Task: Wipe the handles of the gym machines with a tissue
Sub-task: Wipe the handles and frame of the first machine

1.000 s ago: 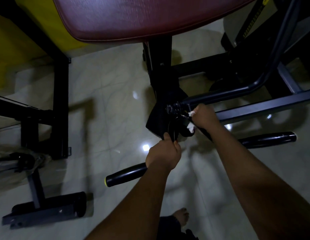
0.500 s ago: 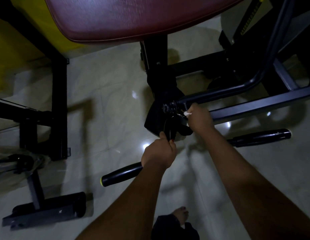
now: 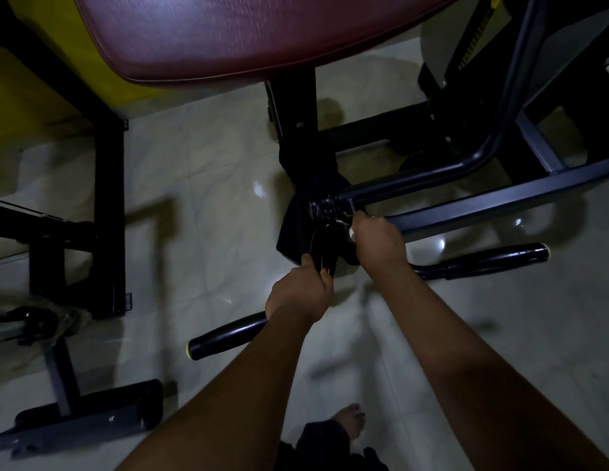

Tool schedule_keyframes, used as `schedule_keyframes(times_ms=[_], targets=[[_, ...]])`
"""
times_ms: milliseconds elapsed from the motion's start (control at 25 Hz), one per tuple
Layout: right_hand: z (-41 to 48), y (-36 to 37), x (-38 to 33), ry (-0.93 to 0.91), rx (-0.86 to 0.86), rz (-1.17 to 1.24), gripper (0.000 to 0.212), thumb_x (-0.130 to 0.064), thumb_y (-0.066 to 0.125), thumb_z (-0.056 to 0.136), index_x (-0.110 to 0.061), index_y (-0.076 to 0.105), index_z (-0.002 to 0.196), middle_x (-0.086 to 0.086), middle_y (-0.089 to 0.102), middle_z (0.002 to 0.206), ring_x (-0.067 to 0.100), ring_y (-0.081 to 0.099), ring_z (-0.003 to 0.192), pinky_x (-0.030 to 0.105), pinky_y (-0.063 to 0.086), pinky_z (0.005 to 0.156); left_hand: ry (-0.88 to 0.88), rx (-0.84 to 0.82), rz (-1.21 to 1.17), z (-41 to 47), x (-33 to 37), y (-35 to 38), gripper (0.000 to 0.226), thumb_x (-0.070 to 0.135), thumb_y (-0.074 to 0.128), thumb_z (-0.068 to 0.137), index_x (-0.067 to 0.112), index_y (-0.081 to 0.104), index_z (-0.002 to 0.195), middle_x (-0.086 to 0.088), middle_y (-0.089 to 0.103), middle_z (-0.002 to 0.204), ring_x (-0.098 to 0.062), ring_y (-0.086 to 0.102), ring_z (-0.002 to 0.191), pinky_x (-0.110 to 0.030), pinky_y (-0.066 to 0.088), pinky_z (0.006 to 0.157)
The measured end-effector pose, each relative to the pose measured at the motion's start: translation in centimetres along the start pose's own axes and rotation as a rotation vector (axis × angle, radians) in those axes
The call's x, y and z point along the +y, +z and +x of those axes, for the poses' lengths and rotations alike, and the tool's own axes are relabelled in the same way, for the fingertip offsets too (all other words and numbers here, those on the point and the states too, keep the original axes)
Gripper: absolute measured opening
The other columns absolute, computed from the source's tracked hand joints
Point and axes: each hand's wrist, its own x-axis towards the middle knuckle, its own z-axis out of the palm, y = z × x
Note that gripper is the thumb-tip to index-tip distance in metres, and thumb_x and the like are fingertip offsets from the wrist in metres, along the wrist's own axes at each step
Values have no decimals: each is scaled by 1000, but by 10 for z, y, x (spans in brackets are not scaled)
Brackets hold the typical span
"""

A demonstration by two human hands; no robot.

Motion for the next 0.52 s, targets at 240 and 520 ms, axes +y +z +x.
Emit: schedule_keyframes(times_ms=[240, 520], targets=[[-6, -2, -5, 74, -17, -7, 32, 4, 43, 93, 0, 44, 124, 21, 62, 113, 37, 62, 102, 42, 50, 75, -12, 5, -19, 0, 0, 0, 53, 46, 24, 100, 12, 35, 139, -11, 65, 102, -31, 64, 84, -36, 47, 67], [28, -3, 41, 320, -256, 345, 32, -22, 53, 97, 1, 62, 117, 21, 61, 122, 33, 58, 111, 26, 39, 75, 4, 4, -11, 0, 0, 0, 53, 45, 25, 100, 10, 34, 140, -11, 66, 103, -31, 64, 87, -36, 46, 69]])
